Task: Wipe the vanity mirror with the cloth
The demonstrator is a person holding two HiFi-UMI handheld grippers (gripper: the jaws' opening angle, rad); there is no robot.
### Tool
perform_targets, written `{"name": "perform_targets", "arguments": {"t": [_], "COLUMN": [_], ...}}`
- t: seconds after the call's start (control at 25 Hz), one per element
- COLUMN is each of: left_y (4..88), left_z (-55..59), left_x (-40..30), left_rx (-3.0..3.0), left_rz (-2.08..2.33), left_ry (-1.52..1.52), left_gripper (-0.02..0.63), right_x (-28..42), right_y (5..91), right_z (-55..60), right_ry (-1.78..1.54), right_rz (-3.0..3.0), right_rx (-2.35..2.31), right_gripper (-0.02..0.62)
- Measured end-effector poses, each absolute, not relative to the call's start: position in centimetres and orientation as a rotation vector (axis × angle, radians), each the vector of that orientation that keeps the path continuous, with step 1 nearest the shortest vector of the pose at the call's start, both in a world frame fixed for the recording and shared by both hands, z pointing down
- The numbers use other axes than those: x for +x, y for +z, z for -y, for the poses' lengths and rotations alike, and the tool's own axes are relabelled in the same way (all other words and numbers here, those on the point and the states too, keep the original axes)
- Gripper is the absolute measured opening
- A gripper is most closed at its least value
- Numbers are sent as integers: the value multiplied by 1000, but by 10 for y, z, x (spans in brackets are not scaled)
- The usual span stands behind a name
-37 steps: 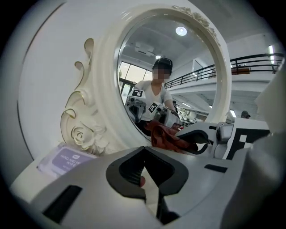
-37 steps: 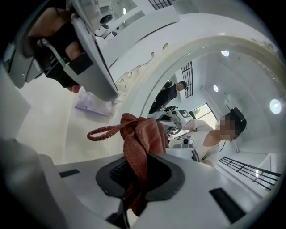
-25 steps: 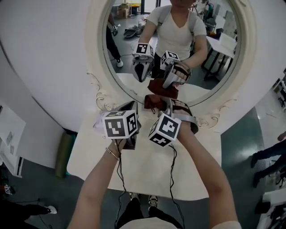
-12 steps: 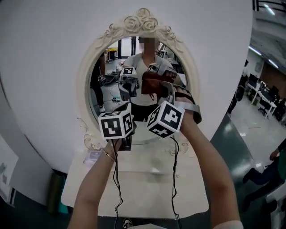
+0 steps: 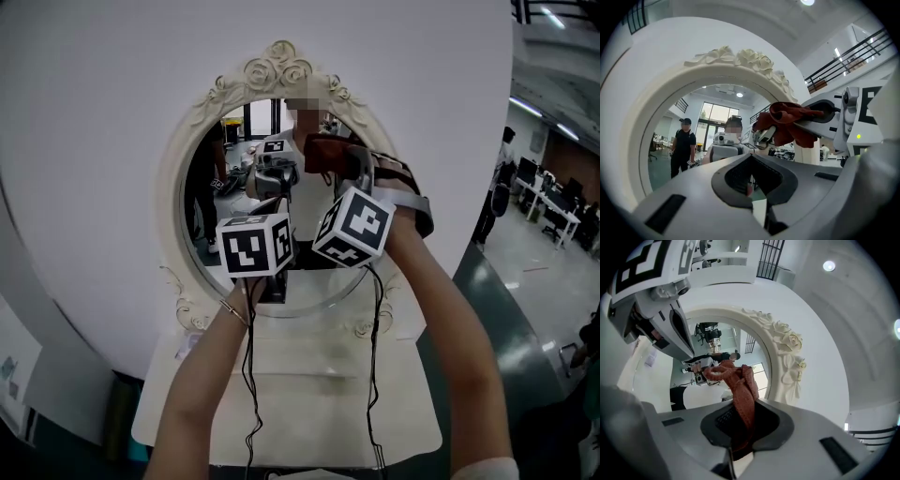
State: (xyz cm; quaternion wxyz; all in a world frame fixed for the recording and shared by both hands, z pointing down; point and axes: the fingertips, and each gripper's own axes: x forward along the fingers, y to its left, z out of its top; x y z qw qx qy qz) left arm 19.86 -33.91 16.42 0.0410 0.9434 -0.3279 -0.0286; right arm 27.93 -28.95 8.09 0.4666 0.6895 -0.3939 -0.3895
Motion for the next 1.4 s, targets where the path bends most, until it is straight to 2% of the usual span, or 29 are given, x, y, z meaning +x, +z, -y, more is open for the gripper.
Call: {"name": "perform_targets", "arguments": {"t": [0.4,0.76,1.2,1.4], "left_y": [224,304,444,523], "left_z": [342,333,321,328], "left_x": [208,209,199,166], "left_rx": [2834,2746,2595,2492], "left_rz": [987,956,910,918], "left_ry": [59,193,427,526], "left_gripper": [5,5,5,5], "right_x": [294,306,303,263], "right_y": [128,209,360,457], "right_z": [294,286,292,316], "right_ry": [-892,-772,-582,-459], "right_rz": [987,1037,1164,1272], "right_rx": [1654,1623,1567,1477], "right_gripper": [60,60,60,60]}}
